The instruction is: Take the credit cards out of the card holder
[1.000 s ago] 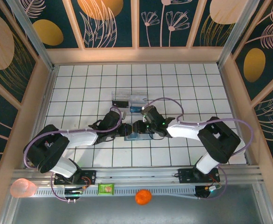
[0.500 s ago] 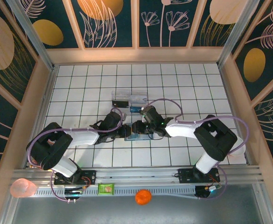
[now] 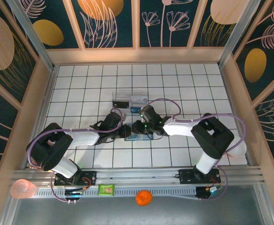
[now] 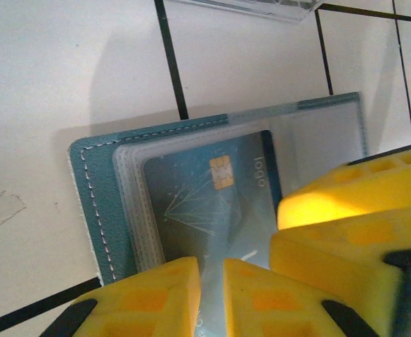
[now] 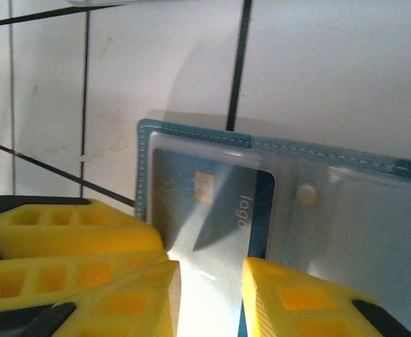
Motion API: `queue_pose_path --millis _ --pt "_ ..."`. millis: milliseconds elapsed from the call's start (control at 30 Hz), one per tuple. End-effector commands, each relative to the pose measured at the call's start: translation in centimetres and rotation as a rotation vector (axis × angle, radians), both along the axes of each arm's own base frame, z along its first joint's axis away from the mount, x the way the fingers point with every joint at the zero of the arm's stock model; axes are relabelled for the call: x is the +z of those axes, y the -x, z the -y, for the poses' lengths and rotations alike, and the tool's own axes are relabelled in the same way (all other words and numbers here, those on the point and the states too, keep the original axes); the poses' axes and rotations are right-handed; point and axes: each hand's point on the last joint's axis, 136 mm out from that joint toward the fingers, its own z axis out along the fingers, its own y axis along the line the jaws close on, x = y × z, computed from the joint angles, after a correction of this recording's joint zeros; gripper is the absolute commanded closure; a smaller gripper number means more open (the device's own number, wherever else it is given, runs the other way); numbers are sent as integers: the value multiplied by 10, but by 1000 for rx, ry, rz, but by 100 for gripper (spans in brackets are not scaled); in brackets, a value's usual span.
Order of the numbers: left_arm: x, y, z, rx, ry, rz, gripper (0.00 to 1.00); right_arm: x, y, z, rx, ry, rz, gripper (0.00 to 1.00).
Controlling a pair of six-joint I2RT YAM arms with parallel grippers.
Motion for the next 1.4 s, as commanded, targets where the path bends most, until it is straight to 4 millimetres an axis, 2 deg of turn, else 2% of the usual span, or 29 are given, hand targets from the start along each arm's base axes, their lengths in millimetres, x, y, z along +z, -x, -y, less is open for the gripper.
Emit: queue_pose_path --millis 0,200,433,567,633,733,900,1067,1200,1367 --pt "-19 14 -8 -24 -54 -57 81 -20 3 19 -48 129 -19 70" --pt "-20 13 -7 -27 -59 -57 82 -11 -2 33 -101 165 31 70" --pt "-19 11 -7 -27 -65 -52 81 4 -7 35 -114 152 93 70" --pt "-12 10 -4 -32 -44 -42 80 35 -7 22 -71 38 188 70" --pt "-5 10 -2 -33 -24 -30 76 41 -2 13 -20 -13 173 70" --pt "5 8 -4 -20 -16 -8 71 32 5 6 23 3 122 72" --pt "16 6 -19 33 -45 35 60 17 18 -5 92 1 55 74" --pt "26 1 -36 95 -87 91 45 17 22 -15 131 -1 59 74" --pt "34 -3 -49 149 -109 132 36 13 22 -15 124 10 50 74" --pt "43 -6 -56 176 -120 165 33 0 16 -3 77 99 44 74"
